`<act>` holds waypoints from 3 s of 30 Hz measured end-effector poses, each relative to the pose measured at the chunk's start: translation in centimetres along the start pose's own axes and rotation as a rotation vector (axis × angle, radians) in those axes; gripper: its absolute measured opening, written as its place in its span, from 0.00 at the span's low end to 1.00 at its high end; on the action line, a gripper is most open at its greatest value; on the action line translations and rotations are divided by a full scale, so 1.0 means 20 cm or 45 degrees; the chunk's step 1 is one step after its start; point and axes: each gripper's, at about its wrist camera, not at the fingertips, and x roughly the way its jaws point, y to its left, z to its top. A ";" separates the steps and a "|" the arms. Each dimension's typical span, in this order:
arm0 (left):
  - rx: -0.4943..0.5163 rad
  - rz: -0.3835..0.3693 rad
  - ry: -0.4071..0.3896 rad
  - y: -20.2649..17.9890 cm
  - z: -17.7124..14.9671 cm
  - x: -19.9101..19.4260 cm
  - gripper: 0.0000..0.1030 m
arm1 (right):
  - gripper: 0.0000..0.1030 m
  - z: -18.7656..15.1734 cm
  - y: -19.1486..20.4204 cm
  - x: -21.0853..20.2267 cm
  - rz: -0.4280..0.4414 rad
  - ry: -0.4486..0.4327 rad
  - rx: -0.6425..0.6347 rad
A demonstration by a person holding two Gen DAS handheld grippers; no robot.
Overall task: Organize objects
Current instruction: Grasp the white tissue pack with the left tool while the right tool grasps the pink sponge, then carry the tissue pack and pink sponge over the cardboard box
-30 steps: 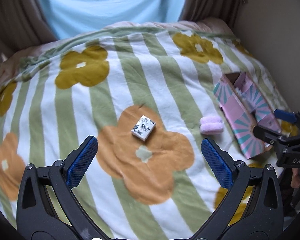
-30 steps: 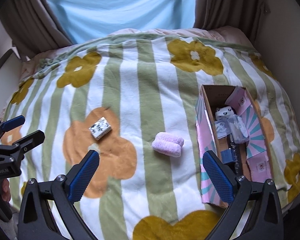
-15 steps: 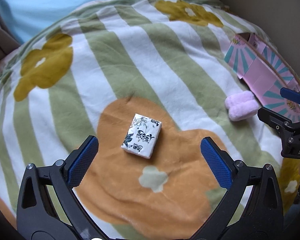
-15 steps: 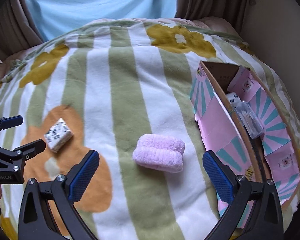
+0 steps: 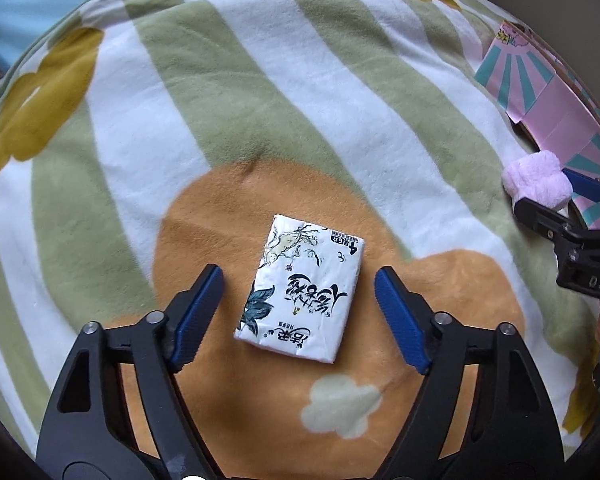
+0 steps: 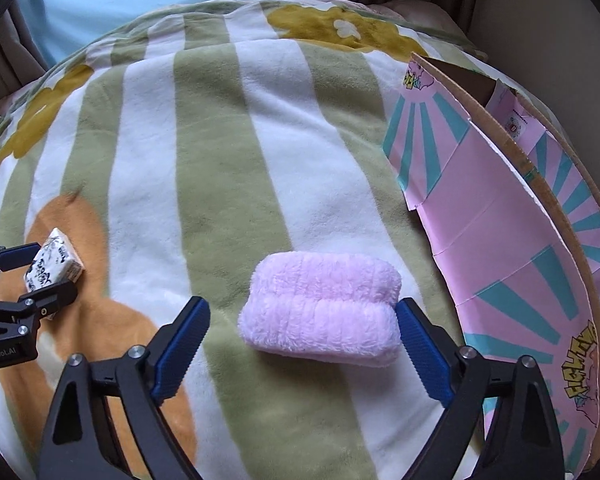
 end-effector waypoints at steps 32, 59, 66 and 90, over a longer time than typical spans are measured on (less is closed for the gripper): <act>-0.226 0.084 -0.156 -0.04 0.04 -0.68 0.46 | 0.44 0.24 -0.08 -0.55 0.132 -0.068 -0.124; -0.649 0.305 -0.214 -0.55 -0.31 -1.45 0.46 | 0.44 0.05 -0.15 -1.23 0.418 -0.053 -0.431; -0.627 0.321 -0.181 -0.59 -0.30 -1.47 0.46 | 0.44 0.04 -0.16 -1.30 0.439 -0.080 -0.443; -0.355 0.216 -0.238 -0.86 0.18 -1.44 0.46 | 0.44 0.17 -0.66 -1.27 0.299 -0.114 -0.183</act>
